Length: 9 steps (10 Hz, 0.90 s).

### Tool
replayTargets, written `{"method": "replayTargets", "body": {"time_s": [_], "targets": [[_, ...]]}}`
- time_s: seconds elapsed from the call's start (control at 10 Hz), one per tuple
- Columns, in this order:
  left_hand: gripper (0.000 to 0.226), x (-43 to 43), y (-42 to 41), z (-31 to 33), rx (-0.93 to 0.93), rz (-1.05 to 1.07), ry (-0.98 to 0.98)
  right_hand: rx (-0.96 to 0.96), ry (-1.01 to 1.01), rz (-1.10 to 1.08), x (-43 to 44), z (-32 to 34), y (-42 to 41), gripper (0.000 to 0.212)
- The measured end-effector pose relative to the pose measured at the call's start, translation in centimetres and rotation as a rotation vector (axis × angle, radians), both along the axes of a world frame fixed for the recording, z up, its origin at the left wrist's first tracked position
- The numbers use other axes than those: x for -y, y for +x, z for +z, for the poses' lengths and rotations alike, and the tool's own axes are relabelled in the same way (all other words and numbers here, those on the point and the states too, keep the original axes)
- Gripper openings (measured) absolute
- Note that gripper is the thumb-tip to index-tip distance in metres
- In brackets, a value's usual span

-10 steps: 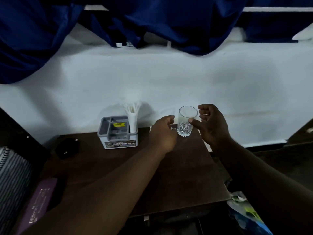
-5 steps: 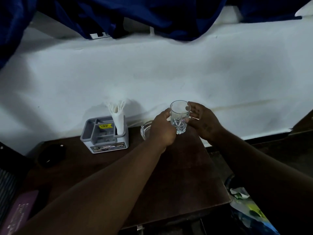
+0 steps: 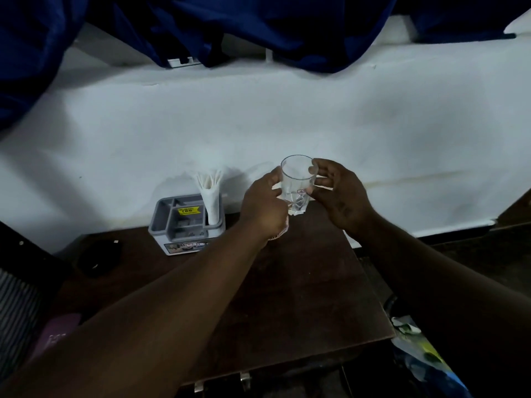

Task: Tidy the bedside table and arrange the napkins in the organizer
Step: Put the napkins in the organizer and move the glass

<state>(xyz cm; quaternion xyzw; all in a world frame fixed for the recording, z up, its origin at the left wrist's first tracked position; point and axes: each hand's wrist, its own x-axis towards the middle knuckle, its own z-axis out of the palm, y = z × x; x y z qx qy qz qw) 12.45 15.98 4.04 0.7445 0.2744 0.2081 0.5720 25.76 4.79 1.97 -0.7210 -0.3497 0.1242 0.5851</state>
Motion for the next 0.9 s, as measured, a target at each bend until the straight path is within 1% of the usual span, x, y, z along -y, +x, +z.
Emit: {"method": "replayTargets", "body": {"time_s": [0.1, 0.2, 0.3, 0.4, 0.5, 0.6, 0.7, 0.8, 0.9], "targets": [[0.073, -1.1, -1.3, 0.0, 0.009, 0.043, -0.027, 0.005, 0.003, 0.031, -1.2, 0.2, -1.3, 0.050], [0.062, -1.6, -2.8, -0.3, 0.033, 0.070, -0.028, -0.038, 0.000, 0.053, -2.5, -0.2, -2.5, 0.053], [0.055, -1.8, -3.9, -0.8, 0.059, 0.077, -0.034, -0.076, -0.026, 0.047, -3.4, -1.0, -3.4, 0.056], [0.048, -2.2, -4.2, -1.7, 0.051, 0.057, -0.044, -0.100, -0.042, 0.036, -3.8, -1.9, -3.8, 0.054], [0.047, -2.6, -4.2, -2.7, 0.055, 0.058, -0.045, -0.142, -0.045, 0.036, -4.1, -2.5, -4.2, 0.053], [0.051, -3.2, -4.1, -4.0, 0.049, 0.055, -0.029, -0.148, -0.038, 0.034, -4.3, -2.9, -4.6, 0.061], [0.064, -3.8, -3.8, -5.1, 0.047, 0.076, -0.017, -0.107, -0.041, 0.025, -4.4, -3.1, -4.9, 0.064], [0.070, -4.2, -3.5, -5.6, 0.064, 0.091, -0.029, -0.094, -0.042, 0.043, -4.5, -3.5, -4.4, 0.051], [0.071, -4.3, -3.4, -5.8, 0.044, 0.074, -0.031, -0.062, -0.045, 0.058, -4.3, -3.1, -4.8, 0.054]]}}
